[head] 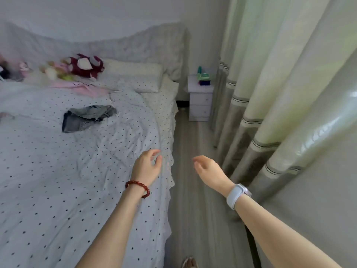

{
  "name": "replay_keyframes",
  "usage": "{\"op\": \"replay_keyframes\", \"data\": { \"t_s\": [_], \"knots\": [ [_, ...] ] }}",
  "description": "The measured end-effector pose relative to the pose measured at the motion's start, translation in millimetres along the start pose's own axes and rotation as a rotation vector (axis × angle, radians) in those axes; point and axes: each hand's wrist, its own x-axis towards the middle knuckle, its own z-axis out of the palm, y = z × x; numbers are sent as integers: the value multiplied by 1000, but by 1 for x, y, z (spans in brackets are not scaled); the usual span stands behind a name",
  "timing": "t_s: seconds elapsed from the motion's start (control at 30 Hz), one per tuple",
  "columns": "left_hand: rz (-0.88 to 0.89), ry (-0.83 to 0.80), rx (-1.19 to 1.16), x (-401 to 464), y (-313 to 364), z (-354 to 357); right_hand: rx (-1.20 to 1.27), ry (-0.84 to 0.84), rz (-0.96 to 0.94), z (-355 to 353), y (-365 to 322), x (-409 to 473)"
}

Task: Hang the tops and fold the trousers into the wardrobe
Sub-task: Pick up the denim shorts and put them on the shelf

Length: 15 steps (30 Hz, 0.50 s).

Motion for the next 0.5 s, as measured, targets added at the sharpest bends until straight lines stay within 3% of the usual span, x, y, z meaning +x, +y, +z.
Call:
{"op": "replay_keyframes", "data": {
  "t_s": [0.5],
  "knots": [
    [-405, 219, -39, 291, -127, -12, -146, -322, -199, 28, -81, 374]
  ]
}}
